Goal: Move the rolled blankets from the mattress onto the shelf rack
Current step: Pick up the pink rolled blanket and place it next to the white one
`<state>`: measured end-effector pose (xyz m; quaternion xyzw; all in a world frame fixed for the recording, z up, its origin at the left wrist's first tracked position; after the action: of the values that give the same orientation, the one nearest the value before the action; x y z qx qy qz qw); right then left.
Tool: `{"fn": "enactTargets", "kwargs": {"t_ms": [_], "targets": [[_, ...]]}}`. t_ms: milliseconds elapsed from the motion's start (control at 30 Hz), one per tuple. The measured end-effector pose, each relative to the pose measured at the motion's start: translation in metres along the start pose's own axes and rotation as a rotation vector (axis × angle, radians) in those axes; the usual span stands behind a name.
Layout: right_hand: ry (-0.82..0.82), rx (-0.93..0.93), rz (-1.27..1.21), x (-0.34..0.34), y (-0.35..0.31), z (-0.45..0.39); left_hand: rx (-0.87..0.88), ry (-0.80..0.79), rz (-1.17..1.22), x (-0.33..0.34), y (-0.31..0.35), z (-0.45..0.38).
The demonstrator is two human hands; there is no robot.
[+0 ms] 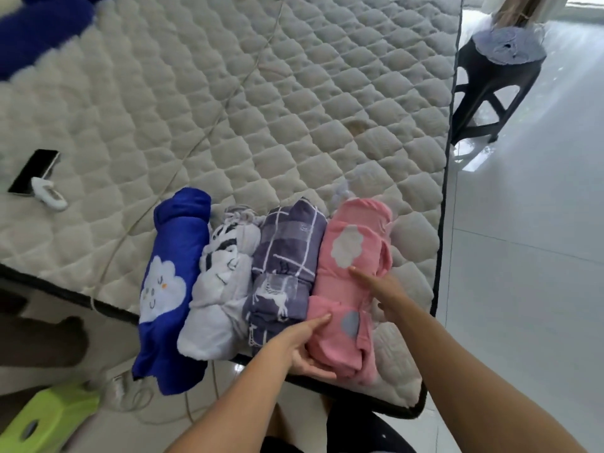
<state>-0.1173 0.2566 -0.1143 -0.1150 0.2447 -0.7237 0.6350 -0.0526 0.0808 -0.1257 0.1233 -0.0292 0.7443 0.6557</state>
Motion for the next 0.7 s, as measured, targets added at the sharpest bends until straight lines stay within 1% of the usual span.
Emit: {"fn": "enactTargets", "kwargs": {"t_ms": [100,167,300,400,467,567,633,700], "targets": [[-0.06,0.112,0.01,0.005,0.003,-0.009,-0.041,0.005,-0.037,-0.002,0.001,-0.006],[-0.06,0.159,-0.026,0.006,0.005,-0.017,-0.038,0.028,-0.062,-0.002,0.002,-0.009],[-0.078,0.201,-0.131,0.006,0.006,-0.021,-0.022,0.036,-0.14,0.001,0.003,-0.007],[-0.061,0.16,-0.234,0.002,0.002,-0.016,0.034,0.025,-0.199,0.009,0.007,0.005],[-0.055,0.126,-0.292,-0.001,-0.002,-0.01,0.102,0.016,-0.259,0.018,0.011,0.016],[-0.004,0.016,-0.368,-0.007,-0.018,0.016,0.221,0.0,-0.358,0.029,0.016,0.041],[0.048,-0.056,-0.399,-0.011,-0.028,0.038,0.306,-0.009,-0.371,0.031,0.017,0.062],[0.062,-0.142,-0.419,-0.008,-0.037,0.06,0.387,0.0,-0.355,0.027,0.015,0.086]]}}
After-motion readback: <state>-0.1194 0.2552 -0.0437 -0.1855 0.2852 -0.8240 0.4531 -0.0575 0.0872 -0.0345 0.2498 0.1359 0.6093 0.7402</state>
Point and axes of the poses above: each hand's wrist, its own z-axis away from the middle knuckle, its own x-axis out of the palm, y = z × x, the point moved 3 cm from there along -z, towards the middle knuckle, and after that the axes turned 8 degrees about x, right-handed, at the moved point
